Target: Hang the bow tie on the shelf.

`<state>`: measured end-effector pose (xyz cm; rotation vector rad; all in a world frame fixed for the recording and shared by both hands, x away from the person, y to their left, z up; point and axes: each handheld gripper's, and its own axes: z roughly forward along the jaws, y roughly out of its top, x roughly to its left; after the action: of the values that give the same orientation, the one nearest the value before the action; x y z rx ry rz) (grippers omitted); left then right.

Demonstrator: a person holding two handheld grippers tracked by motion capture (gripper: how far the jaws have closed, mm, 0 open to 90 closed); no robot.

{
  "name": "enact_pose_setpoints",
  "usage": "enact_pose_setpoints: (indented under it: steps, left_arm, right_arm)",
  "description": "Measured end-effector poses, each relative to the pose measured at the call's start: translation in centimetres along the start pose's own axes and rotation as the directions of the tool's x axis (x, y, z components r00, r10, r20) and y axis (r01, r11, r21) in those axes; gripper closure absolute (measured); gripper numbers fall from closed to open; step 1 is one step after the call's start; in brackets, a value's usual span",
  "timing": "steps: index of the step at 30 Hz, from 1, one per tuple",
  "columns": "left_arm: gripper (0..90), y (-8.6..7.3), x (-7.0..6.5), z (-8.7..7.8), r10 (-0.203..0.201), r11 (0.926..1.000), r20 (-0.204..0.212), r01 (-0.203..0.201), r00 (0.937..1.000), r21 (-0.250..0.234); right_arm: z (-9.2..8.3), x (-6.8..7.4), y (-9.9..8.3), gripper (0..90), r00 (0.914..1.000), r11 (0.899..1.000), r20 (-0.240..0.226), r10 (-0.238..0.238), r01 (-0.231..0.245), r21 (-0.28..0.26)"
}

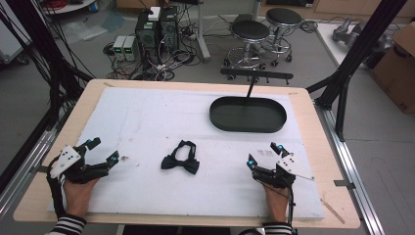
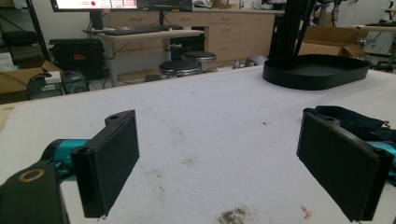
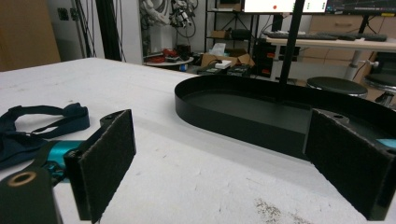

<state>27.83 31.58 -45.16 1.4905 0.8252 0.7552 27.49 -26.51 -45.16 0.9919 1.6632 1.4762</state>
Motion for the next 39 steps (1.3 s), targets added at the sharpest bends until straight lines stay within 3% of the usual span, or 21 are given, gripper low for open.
enact_pose_setpoints:
  steps: [10, 17, 22, 30, 34, 36, 39]
  left_arm:
    - [13.4, 0.0, -0.2, -0.1, 0.019, 0.9998, -0.002, -0.019, 0.9998, -0.006]
    - [13.4, -0.1, -0.2, -0.1, 0.016, 0.9998, -0.003, -0.016, 0.9999, -0.014]
    - [13.4, -0.1, -0.2, -0.2, 0.026, 0.9995, -0.005, -0.026, 0.9997, -0.016]
    - [13.4, -0.1, -0.1, -0.2, 0.016, 0.9997, -0.003, -0.016, 0.9999, -0.016]
    - [13.3, -0.1, -0.2, -0.2, 0.018, 0.9997, -0.003, -0.018, 0.9998, -0.016]
    - [13.4, 0.0, -0.2, -0.1, 0.017, 0.9997, -0.004, -0.017, 0.9998, -0.015]
    - [13.3, 0.0, -0.1, -0.1, 0.016, 0.9998, -0.004, -0.016, 0.9999, -0.009]
  right_arm:
    - [0.1, 0.3, 0.0, 8.4, 0.9998, 1.0, 0.009, -0.02, 0.02, 0.014]
    - [0.1, 0.2, 0.0, 8.4, 0.9998, 1.0, 0.017, -0.004, 0.004, 0.018]
    - [0.3, 0.3, 0.1, 8.4, 0.9996, 0.999, 0.014, -0.025, 0.024, 0.033]
    - [0.5, 0.3, 0.2, 8.3, 0.9993, 0.998, 0.027, -0.025, 0.023, 0.05]
    - [0.7, 0.2, 0.3, 8.3, 0.9995, 0.997, 0.02, -0.023, 0.021, 0.077]
    - [0.9, 0.3, 0.5, 8.4, 0.9993, 0.991, 0.01, -0.036, 0.035, 0.126]
    - [1.1, 0.4, 0.9, 8.4, 0.9987, 0.99, -0.01, -0.05, 0.051, 0.134]
